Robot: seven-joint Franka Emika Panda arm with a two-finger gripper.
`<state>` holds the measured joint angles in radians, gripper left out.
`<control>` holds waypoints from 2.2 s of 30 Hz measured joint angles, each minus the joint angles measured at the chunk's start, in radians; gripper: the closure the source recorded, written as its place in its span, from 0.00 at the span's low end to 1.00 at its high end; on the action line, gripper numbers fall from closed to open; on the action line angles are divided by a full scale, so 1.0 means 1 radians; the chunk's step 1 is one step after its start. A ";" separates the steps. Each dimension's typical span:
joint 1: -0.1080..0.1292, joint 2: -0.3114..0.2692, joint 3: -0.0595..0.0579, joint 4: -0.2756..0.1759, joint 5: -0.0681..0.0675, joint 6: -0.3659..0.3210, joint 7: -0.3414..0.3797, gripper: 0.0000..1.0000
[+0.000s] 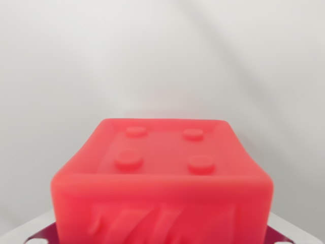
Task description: Destack cube
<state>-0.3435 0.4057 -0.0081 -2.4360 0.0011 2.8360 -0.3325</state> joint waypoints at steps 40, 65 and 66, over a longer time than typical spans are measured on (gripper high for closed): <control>-0.001 0.076 0.001 0.022 0.000 0.054 0.000 0.00; -0.001 0.042 0.001 0.013 0.000 0.033 0.000 0.00; -0.001 0.038 0.001 0.012 0.000 0.030 0.000 0.00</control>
<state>-0.3443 0.4436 -0.0067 -2.4241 0.0011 2.8655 -0.3325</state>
